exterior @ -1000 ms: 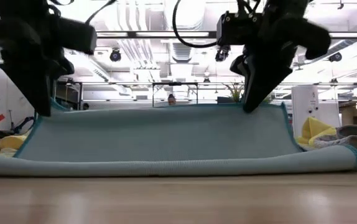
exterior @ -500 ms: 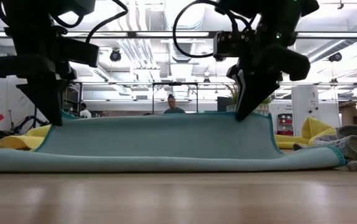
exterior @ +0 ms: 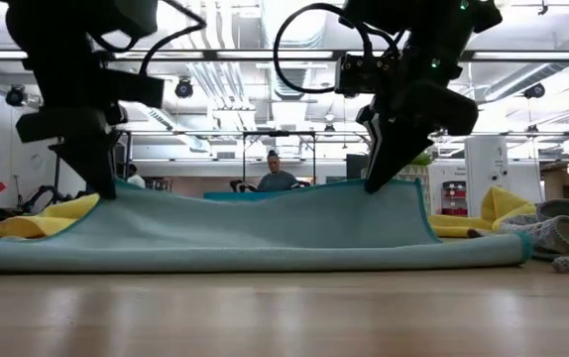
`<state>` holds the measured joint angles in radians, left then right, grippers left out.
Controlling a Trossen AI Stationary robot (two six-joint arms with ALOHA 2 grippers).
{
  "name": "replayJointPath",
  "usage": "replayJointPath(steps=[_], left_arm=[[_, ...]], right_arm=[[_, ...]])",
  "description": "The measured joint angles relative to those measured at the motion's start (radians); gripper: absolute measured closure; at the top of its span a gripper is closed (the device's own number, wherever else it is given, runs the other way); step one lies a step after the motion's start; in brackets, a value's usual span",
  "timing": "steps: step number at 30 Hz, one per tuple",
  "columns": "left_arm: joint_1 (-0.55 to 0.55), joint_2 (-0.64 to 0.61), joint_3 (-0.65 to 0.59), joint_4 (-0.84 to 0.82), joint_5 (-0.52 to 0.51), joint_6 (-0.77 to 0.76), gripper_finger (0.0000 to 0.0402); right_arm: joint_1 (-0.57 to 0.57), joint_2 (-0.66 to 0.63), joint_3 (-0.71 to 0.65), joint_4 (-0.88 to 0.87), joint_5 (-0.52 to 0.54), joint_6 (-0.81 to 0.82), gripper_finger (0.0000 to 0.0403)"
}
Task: Fold microfiber towels
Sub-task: Fold the blue microfiber cloth
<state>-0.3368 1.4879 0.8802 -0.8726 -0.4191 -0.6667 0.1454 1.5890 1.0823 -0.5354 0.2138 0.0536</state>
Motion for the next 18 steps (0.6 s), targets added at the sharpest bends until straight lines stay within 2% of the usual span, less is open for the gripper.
replayJointPath(steps=[12,18], left_arm=[[0.004,0.000,-0.024,0.014,-0.044,-0.003,0.0402],[0.011,0.000,-0.024,0.027,-0.062,-0.005,0.0402]], right_arm=[[-0.024,0.000,0.000,0.022,0.008,0.014,0.0394],[-0.034,0.000,0.000,0.027,0.024,0.014,0.0377]])
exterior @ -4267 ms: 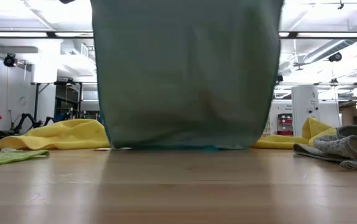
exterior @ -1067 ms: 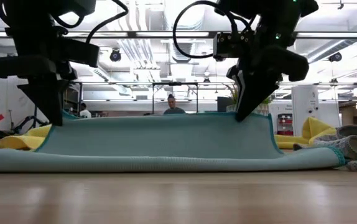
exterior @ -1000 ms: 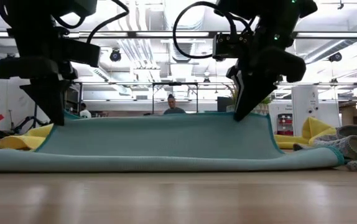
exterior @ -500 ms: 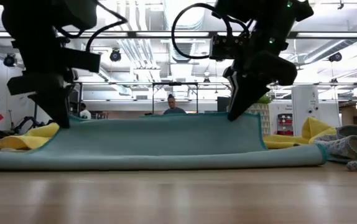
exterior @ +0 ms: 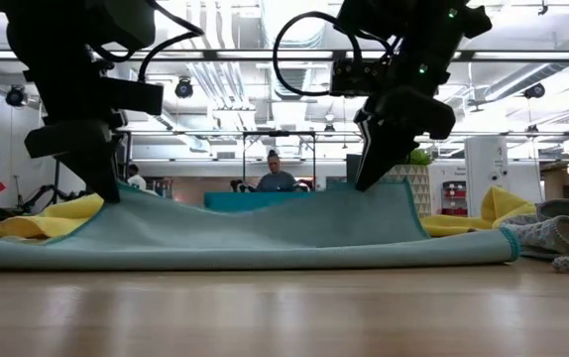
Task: Fold microfiber towels
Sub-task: Fold the blue microfiber cloth
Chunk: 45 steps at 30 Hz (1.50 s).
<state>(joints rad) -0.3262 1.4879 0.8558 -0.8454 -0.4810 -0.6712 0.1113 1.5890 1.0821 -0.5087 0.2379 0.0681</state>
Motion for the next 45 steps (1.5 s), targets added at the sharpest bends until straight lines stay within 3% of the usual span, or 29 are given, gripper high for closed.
replayJointPath(steps=[11,21,25,33,37,45], left_arm=[[0.013,0.000,0.000,0.000,-0.017,0.001,0.0392],[0.039,0.000,0.001,-0.003,0.034,-0.003,0.0275],[0.033,-0.001,0.029,-0.001,0.069,0.003,0.0249],[-0.071,0.000,0.048,0.249,0.251,0.105,0.0268],[-0.123,0.002,0.046,0.323,0.305,0.083,0.0282],[-0.169,0.002,0.041,0.482,0.308,0.002,0.0281]], right_arm=[[-0.019,0.000,0.000,0.000,0.000,0.002,0.0323],[-0.017,0.000,-0.001,-0.005,-0.005,0.010,0.0304],[0.021,-0.002,-0.011,-0.004,-0.010,0.070,0.0313],[0.175,-0.003,-0.051,0.085,-0.013,0.203,0.0342],[0.235,-0.003,-0.056,0.122,-0.019,0.315,0.0346],[0.306,-0.003,-0.056,0.129,-0.089,0.568,0.0301]])
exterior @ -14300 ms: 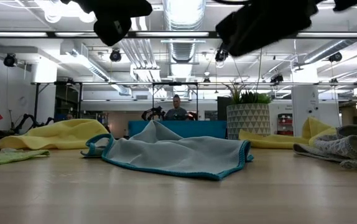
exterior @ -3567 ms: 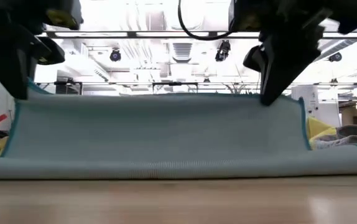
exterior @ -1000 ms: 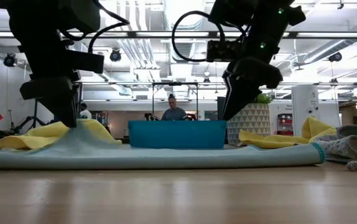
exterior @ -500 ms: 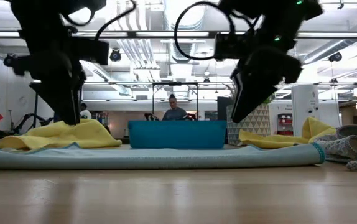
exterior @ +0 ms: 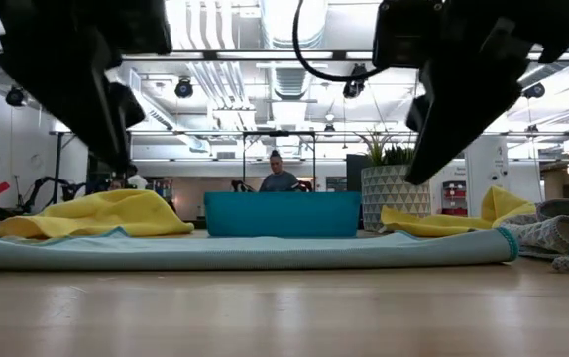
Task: Fold microfiber towels
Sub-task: Fold the blue microfiber cloth
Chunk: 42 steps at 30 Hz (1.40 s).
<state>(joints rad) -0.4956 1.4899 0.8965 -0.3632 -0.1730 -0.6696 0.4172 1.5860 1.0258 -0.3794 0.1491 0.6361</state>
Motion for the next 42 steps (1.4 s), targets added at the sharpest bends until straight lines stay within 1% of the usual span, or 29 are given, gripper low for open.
replayJointPath(steps=[3,5,7,11,16,20,25,29,34,42], left_arm=[[-0.015,0.000,0.000,0.046,-0.008,0.025,0.0272],[-0.021,0.000,0.000,0.044,-0.055,0.025,0.0264],[-0.021,0.000,-0.003,0.045,-0.110,0.023,0.0259],[-0.015,0.009,-0.013,0.062,-0.192,0.024,0.0256],[-0.015,0.046,-0.019,0.078,-0.233,0.024,0.0256],[-0.015,0.083,-0.019,0.095,-0.237,0.024,0.0256],[-0.015,0.117,-0.015,0.093,-0.238,0.035,0.0256],[-0.015,0.120,-0.016,0.094,-0.238,0.047,0.0256],[-0.015,0.119,-0.015,0.094,-0.239,0.048,0.0256],[-0.015,0.118,-0.016,0.094,-0.240,0.048,0.0256]], right_arm=[[0.009,0.000,0.000,-0.014,-0.044,0.141,0.0273],[0.011,0.000,0.000,-0.038,-0.046,0.248,0.0257],[0.010,0.000,0.000,-0.077,-0.047,0.293,0.0242],[-0.026,0.000,0.000,-0.173,-0.045,0.307,0.0215],[-0.090,-0.001,-0.033,-0.201,-0.032,0.308,0.0181],[-0.126,-0.001,-0.075,-0.175,-0.033,0.308,0.0154],[-0.162,0.000,-0.134,-0.068,-0.046,0.308,0.0127],[-0.179,-0.002,-0.177,0.031,-0.059,0.320,0.0118],[-0.184,-0.005,-0.219,0.131,-0.076,0.342,0.0119],[-0.182,-0.003,-0.224,0.183,-0.097,0.349,0.0135]])
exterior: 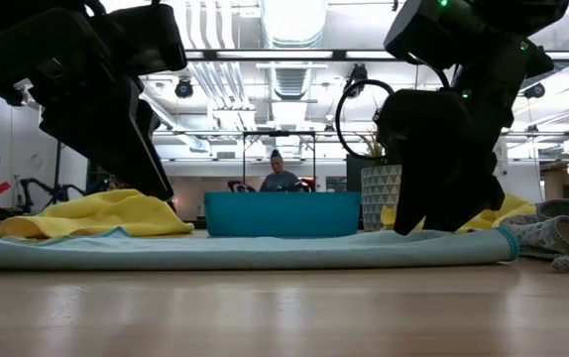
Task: Fold microfiber towels
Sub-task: Fold the blue microfiber cloth
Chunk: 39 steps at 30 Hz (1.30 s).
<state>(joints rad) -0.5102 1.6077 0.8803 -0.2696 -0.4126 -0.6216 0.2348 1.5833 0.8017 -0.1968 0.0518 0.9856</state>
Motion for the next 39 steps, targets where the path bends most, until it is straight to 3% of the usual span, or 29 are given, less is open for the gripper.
replayJointPath(steps=[15,28,33,39], left_arm=[[0.000,0.000,-0.002,0.000,0.000,0.000,0.0256],[0.000,-0.001,-0.001,0.000,0.000,0.000,0.0256],[0.000,-0.001,0.000,0.001,0.000,0.000,0.0256],[0.000,-0.001,0.000,0.000,0.000,0.000,0.0256]], right_arm=[[0.011,-0.056,-0.009,-0.146,-0.062,0.017,0.0152],[0.011,-0.024,-0.029,0.041,-0.030,0.009,0.0156],[0.011,-0.029,-0.031,0.041,-0.005,0.007,0.0187],[0.010,-0.029,-0.031,0.042,0.022,0.009,0.0259]])
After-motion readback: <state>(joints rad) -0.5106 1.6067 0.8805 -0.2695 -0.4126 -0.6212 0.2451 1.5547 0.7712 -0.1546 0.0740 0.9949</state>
